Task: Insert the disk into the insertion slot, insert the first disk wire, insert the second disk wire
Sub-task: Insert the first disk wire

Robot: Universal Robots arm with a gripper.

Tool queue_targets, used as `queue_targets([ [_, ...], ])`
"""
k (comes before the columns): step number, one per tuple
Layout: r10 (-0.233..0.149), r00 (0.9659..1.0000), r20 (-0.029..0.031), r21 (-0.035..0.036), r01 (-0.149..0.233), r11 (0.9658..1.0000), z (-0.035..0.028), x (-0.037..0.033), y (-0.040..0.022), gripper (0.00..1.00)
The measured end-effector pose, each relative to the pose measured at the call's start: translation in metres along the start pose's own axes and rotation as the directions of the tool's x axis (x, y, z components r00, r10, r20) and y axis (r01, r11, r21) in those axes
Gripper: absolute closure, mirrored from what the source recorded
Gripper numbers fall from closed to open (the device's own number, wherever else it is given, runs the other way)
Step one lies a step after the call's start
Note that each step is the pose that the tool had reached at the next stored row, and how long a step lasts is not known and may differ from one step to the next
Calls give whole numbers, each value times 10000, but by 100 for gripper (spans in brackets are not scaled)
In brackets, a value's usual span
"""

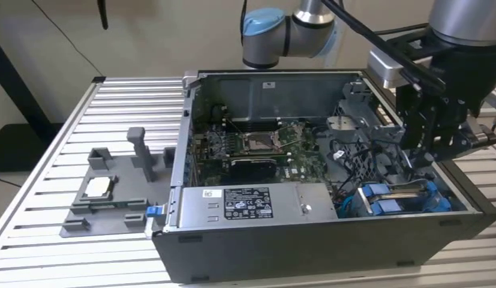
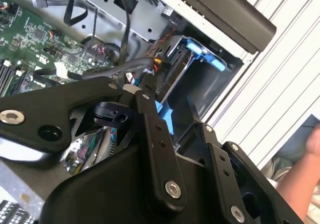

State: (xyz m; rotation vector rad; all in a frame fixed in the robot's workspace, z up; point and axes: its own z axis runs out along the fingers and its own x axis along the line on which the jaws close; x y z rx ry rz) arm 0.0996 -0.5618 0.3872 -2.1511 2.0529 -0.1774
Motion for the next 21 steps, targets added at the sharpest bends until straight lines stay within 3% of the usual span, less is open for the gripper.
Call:
queue_targets([
  [7, -160, 9998, 101, 58, 160, 9999, 24, 5, -78, 59],
  [11, -165, 9998, 115, 96, 164, 9998, 43, 3, -87, 59],
  [12, -166, 9998, 119, 104, 164, 9998, 49, 2, -87, 61],
  [14, -165, 9998, 128, 119, 164, 9998, 57, 0, -86, 74],
  [16, -165, 9998, 128, 126, 164, 9998, 58, 0, -87, 74],
  [17, -168, 9998, 116, 119, 166, 9998, 61, 0, -91, 80],
  [19, -172, 9998, 69, -35, 172, 9998, 67, 1, -114, 81],
  [21, -171, 9998, 42, -273, 172, 9995, 79, 4, -164, 81],
])
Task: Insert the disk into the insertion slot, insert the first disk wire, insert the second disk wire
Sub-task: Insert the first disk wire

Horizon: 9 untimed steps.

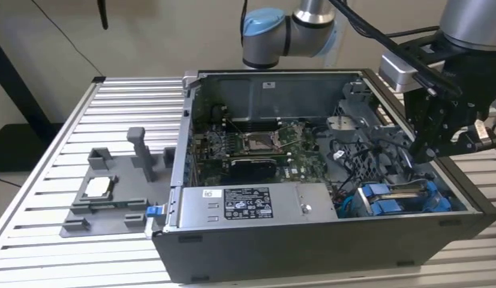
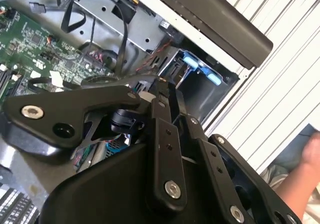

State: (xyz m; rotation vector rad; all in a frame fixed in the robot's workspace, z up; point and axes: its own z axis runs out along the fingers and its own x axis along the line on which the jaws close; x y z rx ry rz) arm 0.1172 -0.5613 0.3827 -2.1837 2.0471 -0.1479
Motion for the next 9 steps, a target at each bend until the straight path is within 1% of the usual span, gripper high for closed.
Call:
queue_targets([
  [1, 0, 10000, -21, -120, 0, 9999, 5, 1, -23, 81],
  [2, -1, 10000, -38, -220, 0, 9998, 10, 2, -44, 81],
  [3, -1, 10000, -54, -311, 0, 9995, 15, 4, -65, 81],
  [4, -2, 10000, -67, -373, 0, 9993, 21, 5, -82, 81],
  [7, 14, 10000, -97, -488, -18, 9988, 43, 8, -118, 81],
  [9, 65, 9999, -126, -543, -72, 9985, 55, 9, -126, 81],
])
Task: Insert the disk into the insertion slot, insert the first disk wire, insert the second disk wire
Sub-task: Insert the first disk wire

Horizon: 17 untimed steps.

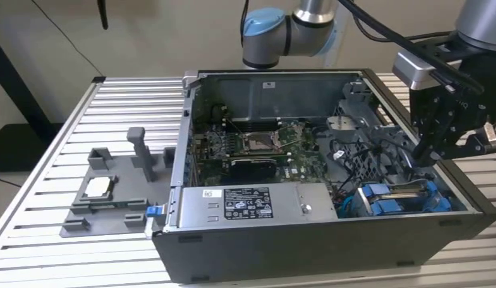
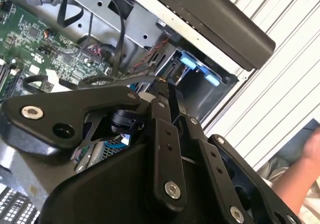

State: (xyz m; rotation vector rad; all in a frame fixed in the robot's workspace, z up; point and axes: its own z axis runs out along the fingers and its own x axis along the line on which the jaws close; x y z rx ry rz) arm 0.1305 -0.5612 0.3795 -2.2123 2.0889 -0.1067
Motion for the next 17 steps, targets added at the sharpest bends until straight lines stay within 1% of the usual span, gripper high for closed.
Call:
queue_targets([
  [2, 98, 9999, -26, -41, -98, 9999, 15, 1, -2, 81],
  [4, 181, 9998, -48, -66, -181, 9998, 23, 1, -4, 81],
  [8, 217, 9997, -55, -76, -217, 9997, 26, 1, -7, 81],
  [12, 260, 9996, -79, -95, -261, 9996, 71, 3, -17, 81],
  [15, 382, 9992, -95, -102, -383, 9992, 115, 4, -26, 81],
  [16, 422, 9991, -103, -116, -423, 9990, 125, 5, -28, 81],
  [17, 440, 9990, -111, -151, -442, 9989, 132, 5, -32, 81],
])
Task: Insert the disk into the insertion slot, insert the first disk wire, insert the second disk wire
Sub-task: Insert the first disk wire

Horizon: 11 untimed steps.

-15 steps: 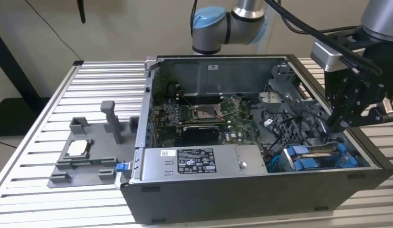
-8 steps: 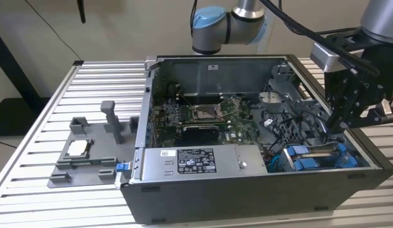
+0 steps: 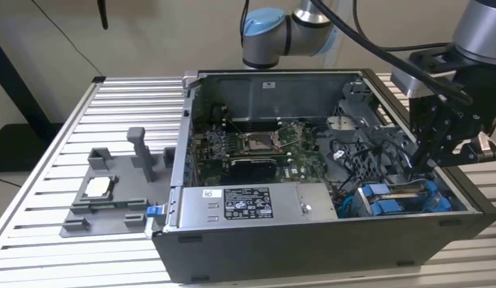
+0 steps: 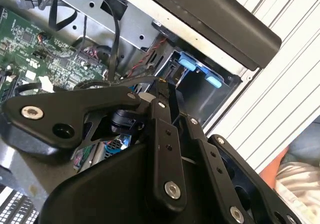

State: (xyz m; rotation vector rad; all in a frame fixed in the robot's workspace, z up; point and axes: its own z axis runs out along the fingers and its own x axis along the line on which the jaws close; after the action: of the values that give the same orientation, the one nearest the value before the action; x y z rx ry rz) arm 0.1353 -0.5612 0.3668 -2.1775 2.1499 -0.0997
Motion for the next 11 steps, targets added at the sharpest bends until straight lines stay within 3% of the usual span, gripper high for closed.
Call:
queue_targets([
  [5, 56, 10000, -14, -149, -56, 9999, 45, 1, -39, 81],
  [11, 249, 9997, -71, -343, -251, 9991, 85, 2, -51, 81],
])
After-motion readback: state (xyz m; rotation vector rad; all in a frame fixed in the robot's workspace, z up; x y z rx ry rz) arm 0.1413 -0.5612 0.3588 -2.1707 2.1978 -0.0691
